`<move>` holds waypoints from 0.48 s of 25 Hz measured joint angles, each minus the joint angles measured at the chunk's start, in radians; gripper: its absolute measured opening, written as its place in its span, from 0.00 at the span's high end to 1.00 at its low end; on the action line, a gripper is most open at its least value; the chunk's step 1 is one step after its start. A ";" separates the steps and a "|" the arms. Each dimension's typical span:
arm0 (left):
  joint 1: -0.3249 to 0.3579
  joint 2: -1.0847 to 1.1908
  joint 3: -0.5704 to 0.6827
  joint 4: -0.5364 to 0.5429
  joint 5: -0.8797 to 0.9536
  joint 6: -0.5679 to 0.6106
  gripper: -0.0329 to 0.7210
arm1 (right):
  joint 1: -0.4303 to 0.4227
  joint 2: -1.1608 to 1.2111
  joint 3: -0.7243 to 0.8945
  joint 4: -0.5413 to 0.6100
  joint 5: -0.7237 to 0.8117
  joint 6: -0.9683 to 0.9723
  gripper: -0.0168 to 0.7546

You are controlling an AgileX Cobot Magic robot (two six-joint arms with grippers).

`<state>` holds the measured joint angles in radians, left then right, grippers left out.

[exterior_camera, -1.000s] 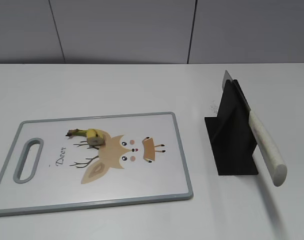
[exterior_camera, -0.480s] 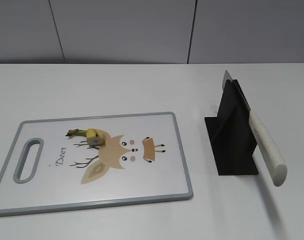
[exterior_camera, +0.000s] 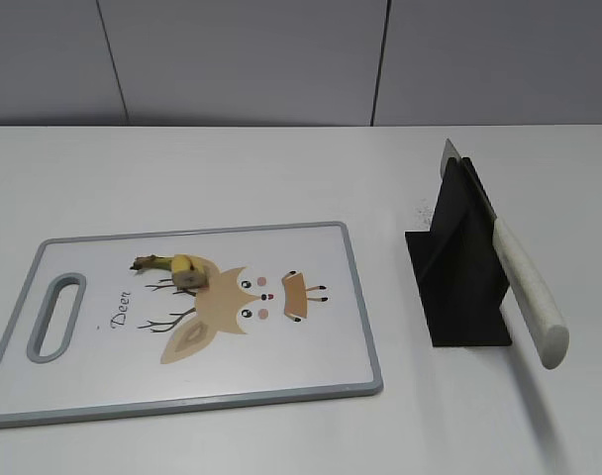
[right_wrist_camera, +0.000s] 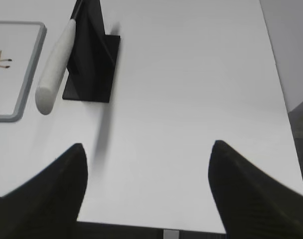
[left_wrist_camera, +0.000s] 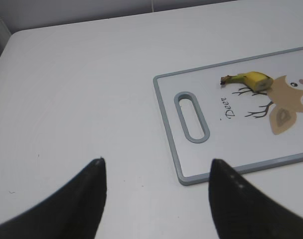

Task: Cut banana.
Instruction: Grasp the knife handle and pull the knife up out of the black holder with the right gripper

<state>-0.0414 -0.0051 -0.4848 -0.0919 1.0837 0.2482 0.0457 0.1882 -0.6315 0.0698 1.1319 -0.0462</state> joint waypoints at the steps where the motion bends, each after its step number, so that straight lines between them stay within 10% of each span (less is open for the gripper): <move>1: 0.000 0.000 0.000 0.000 0.000 -0.001 0.15 | 0.000 0.032 -0.013 0.000 0.008 -0.002 0.22; 12: 0.000 0.000 0.000 0.000 0.000 -0.003 0.17 | 0.000 0.334 -0.188 0.011 0.080 0.011 0.23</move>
<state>-0.0414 -0.0051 -0.4848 -0.0919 1.0837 0.2456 0.0457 0.5217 -0.8193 0.0810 1.2116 -0.0347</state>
